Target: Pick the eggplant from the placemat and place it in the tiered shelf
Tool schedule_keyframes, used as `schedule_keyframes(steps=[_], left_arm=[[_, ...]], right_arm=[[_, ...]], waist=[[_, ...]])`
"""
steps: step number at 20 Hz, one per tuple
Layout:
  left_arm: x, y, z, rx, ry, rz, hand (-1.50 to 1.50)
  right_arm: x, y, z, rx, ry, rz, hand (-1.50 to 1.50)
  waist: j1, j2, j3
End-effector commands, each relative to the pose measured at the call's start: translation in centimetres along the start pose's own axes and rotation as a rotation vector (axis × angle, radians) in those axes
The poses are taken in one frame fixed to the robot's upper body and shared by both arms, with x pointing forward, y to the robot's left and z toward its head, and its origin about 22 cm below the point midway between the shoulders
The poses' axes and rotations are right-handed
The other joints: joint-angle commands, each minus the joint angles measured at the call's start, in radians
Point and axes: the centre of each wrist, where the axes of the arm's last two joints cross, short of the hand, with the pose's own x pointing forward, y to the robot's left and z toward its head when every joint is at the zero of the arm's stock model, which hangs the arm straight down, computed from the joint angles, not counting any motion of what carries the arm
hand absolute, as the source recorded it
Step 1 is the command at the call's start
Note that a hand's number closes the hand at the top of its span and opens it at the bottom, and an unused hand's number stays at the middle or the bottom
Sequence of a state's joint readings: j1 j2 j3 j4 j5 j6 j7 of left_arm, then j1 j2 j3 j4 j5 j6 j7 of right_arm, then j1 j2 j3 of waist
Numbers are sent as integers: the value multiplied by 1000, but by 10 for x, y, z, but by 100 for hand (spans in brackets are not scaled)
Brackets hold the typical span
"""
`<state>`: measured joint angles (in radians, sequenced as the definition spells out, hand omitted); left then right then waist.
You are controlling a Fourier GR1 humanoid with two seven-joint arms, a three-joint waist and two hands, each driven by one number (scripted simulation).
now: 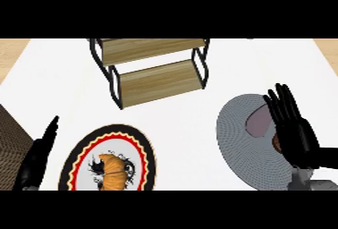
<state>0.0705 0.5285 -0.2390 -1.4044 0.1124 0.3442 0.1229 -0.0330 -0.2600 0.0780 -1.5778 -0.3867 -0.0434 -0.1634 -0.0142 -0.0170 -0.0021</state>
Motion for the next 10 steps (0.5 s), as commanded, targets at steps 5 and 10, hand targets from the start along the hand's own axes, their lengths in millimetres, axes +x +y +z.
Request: schedule_keyframes(steps=[5,10], left_arm=[[12,-18,7,-72,-89,85,0],[13,-37,19,-181,-109,148,0]], right_arm=[[4,-106,65,-754,242,417,-150],[-9,-128,114,-1257,416,424,150]], waist=[[-121,11,-15],[-86,13,-10]])
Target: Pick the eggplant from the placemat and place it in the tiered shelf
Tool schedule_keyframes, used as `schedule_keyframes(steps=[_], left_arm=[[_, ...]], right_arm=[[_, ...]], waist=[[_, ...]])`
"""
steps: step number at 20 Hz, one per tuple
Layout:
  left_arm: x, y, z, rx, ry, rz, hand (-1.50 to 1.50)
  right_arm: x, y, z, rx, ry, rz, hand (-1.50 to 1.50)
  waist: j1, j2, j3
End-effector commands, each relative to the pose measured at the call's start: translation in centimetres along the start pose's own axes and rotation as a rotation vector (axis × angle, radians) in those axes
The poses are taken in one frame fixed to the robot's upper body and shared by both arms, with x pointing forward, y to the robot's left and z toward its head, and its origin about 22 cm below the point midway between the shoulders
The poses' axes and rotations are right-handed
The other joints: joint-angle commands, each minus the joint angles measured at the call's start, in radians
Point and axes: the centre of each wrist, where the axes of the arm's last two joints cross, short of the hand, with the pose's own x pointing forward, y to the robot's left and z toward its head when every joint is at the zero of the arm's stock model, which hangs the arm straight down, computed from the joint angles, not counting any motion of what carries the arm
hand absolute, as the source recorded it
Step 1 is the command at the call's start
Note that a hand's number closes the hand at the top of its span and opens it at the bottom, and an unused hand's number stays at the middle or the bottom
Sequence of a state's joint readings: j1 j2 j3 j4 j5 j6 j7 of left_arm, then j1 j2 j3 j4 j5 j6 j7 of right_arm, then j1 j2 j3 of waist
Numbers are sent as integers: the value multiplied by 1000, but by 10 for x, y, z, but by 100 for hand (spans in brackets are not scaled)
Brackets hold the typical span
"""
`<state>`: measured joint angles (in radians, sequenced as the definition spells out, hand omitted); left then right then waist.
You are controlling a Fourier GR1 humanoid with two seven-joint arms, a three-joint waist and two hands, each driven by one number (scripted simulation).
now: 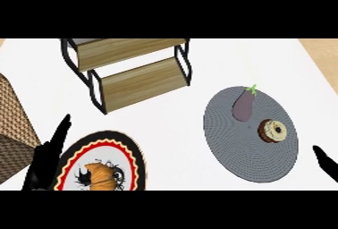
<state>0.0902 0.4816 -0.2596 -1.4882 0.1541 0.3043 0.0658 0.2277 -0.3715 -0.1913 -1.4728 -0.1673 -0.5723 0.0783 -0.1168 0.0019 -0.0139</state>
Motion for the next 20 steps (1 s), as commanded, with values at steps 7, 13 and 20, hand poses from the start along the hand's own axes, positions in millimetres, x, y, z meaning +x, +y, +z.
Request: schedule_keyframes(steps=[7,13,20], left_arm=[[5,-25,-22,-204,-41,60,0],[11,-29,-25,-228,-57,42,0],[19,-44,-25,-248,-83,41,0]], right_arm=[[62,14,74,-197,-66,-120,-150],[116,9,82,0,6,15,-150],[102,-9,60,36,238,579,-150]], waist=[[100,0,8],[125,6,6],[155,25,-2]])
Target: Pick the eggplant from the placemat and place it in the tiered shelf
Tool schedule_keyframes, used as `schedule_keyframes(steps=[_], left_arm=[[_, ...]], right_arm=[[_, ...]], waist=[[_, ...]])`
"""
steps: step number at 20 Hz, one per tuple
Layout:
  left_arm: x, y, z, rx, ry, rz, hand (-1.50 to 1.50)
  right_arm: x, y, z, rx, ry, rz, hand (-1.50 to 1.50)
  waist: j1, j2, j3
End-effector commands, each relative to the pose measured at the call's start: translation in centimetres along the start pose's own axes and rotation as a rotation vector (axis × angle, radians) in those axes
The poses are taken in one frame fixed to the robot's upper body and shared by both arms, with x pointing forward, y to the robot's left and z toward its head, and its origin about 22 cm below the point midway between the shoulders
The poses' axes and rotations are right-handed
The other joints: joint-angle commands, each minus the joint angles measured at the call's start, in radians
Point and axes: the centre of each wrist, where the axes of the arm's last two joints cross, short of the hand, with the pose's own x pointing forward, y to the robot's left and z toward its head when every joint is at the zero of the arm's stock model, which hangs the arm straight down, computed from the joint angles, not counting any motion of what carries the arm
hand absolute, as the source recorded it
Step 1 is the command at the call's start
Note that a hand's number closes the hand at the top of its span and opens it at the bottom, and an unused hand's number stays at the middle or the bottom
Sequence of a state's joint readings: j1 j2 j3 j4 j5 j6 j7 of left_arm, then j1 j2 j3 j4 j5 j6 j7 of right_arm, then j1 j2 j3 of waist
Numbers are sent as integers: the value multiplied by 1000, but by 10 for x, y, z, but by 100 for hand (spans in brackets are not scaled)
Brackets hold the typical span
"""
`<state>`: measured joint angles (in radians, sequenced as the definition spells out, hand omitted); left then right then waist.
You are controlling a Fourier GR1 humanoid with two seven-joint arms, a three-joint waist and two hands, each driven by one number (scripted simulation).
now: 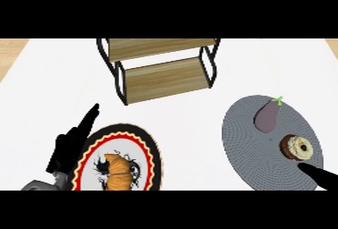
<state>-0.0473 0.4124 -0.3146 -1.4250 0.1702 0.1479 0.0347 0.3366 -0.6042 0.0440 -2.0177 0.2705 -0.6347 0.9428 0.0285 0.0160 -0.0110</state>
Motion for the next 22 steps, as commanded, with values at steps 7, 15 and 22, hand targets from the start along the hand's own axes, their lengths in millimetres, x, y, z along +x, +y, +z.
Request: schedule_keyframes(steps=[7,15,22], left_arm=[[5,-10,-7,-60,-4,-4,0],[2,-14,-15,-69,0,9,0],[9,-21,-19,-82,-13,-9,0]], right_arm=[[49,-19,-27,-118,279,471,-150],[76,16,-48,39,347,439,-150],[72,54,-69,81,436,476,-150]], waist=[[62,7,0],[71,8,2],[72,5,2]])
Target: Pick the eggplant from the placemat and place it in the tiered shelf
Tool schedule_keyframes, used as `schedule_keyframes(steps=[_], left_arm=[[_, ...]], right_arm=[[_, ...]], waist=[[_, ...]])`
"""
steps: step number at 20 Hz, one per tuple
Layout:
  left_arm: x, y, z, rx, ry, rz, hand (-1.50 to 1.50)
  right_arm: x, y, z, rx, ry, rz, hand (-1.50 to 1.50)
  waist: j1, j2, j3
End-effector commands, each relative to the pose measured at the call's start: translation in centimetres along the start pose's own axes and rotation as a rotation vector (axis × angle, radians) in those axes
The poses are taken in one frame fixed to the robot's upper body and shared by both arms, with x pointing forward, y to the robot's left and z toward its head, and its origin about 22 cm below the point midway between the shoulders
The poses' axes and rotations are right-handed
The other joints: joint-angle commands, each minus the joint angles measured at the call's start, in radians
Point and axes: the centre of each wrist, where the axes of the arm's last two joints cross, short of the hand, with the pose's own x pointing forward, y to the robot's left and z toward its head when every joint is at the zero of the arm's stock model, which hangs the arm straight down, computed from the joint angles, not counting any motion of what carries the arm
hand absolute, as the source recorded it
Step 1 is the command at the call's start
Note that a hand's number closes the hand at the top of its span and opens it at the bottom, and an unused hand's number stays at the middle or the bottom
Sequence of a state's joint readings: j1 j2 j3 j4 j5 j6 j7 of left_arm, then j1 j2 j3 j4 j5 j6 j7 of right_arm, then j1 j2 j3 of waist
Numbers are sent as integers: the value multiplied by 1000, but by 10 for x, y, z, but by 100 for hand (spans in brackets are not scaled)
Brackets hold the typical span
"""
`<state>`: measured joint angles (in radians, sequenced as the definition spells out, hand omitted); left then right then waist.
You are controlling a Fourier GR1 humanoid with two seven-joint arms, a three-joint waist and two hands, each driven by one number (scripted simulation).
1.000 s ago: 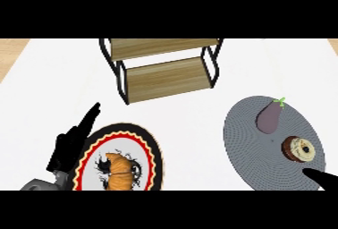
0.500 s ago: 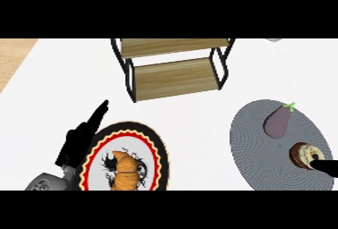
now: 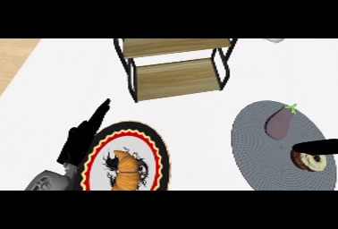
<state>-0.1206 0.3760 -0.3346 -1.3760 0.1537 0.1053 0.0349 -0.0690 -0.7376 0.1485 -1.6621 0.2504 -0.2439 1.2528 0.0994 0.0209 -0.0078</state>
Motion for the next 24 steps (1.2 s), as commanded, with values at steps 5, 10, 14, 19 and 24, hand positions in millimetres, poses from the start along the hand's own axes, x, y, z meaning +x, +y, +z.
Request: schedule_keyframes(steps=[5,10,14,19,24], left_arm=[[-10,-2,4,18,33,26,0],[-21,4,11,21,42,15,0],[-20,4,6,51,57,26,0],[-18,1,12,58,73,21,0],[-15,25,11,83,65,34,0]], right_arm=[[28,26,-14,-4,249,114,-150],[47,30,-21,-22,255,139,-150],[63,46,-20,-2,253,172,-150],[69,59,-27,1,288,233,-150],[84,85,-17,8,269,236,-150]], waist=[[-33,-12,-2],[-47,-16,-3],[-67,-17,-2],[-82,-25,2],[-94,-27,2]])
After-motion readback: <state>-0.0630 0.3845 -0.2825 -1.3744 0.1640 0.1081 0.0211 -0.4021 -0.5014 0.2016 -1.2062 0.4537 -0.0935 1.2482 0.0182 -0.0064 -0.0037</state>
